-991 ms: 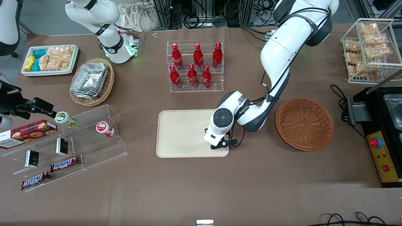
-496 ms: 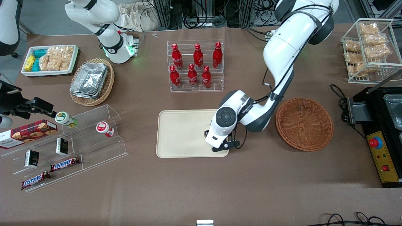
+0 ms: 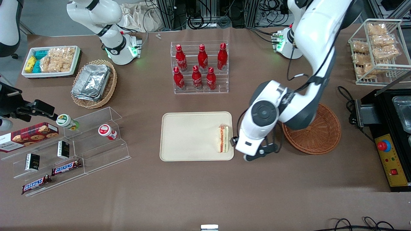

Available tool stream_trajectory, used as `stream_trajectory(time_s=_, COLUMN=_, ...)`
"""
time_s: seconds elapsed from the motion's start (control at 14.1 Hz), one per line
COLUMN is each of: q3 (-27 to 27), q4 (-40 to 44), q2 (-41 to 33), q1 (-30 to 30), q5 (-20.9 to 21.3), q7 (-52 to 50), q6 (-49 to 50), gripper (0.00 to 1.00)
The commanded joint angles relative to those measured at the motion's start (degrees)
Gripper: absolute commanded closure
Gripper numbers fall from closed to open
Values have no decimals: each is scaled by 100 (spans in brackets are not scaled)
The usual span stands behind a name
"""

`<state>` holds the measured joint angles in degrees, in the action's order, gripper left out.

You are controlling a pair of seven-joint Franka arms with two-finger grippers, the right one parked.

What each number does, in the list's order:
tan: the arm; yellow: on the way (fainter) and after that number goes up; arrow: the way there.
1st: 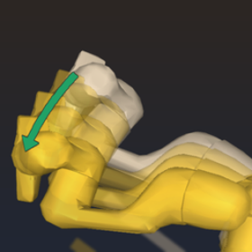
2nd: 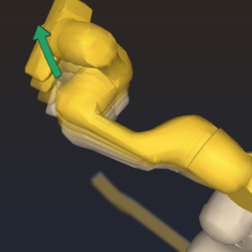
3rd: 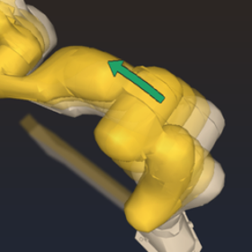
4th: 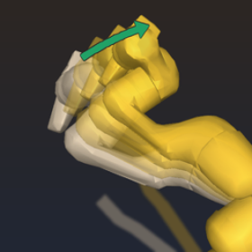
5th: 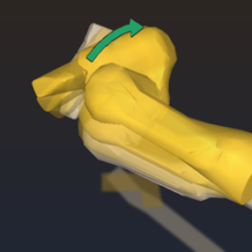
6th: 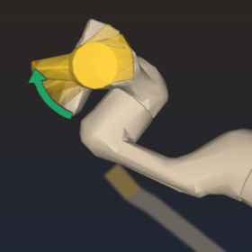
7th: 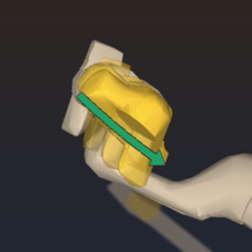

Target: Place sandwich from basket to tray

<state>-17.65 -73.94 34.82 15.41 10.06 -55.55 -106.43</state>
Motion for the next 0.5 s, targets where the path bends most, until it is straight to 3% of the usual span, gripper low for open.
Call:
stream_trajectory(time_s=0.0, q3=7, q4=-278, q2=-746, q1=-441, q5=-100, q7=-35, q6=184, gripper=0)
stream_trajectory(time_s=0.21, q3=7, q4=-322, q2=-1125, q1=-854, q5=-302, q7=253, q6=499, gripper=0)
stream_trajectory(time_s=0.42, q3=7, q4=-541, q2=-1556, q1=-1302, q5=-644, q7=1228, q6=781, gripper=0)
